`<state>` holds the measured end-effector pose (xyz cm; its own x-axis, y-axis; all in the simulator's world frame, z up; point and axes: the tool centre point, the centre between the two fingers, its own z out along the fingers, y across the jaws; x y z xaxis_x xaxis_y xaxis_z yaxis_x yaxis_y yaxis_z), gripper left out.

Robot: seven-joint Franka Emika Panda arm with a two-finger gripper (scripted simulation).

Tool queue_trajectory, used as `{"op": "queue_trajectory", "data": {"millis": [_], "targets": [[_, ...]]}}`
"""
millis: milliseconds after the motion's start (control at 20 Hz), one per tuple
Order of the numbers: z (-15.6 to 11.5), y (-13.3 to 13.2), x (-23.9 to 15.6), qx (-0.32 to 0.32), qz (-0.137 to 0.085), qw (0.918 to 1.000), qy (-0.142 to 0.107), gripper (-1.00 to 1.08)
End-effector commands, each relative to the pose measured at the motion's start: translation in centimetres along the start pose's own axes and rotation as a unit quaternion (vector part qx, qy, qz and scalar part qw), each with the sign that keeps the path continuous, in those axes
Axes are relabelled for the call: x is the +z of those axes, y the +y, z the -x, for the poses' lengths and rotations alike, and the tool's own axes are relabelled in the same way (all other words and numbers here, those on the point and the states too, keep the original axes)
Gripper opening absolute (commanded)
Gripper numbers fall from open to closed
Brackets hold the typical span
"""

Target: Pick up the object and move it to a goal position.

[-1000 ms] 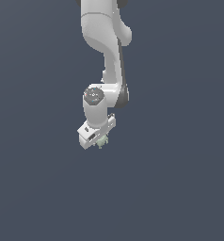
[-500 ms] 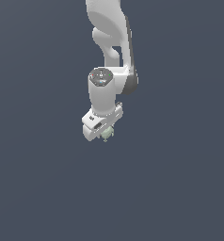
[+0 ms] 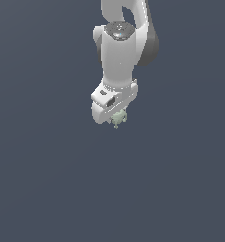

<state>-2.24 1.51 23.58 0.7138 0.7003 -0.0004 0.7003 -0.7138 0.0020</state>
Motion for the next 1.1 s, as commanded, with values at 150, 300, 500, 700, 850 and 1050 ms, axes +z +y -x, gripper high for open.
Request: {"op": "queue_trajectory", "data": {"millis": [150, 300, 500, 700, 850, 1050], "targets": [[-1.6, -2.0, -6.2, 0.000, 0.000, 1.0000, 0.000, -1.00], [-2.5, -3.0, -9.4, 0.000, -0.001, 1.0000, 0.000, -1.00], [-3.7, -4.3, -13.6, 0.000, -0.001, 1.0000, 0.000, -1.00], [-4.8, -5.4, -17.5, 0.000, -0.001, 1.0000, 0.000, -1.00], [-5.5, -6.0, -19.8, 0.000, -0.001, 1.0000, 0.000, -1.00], [-6.2, -6.6, -22.2, 0.001, -0.001, 1.0000, 0.000, -1.00]]}}
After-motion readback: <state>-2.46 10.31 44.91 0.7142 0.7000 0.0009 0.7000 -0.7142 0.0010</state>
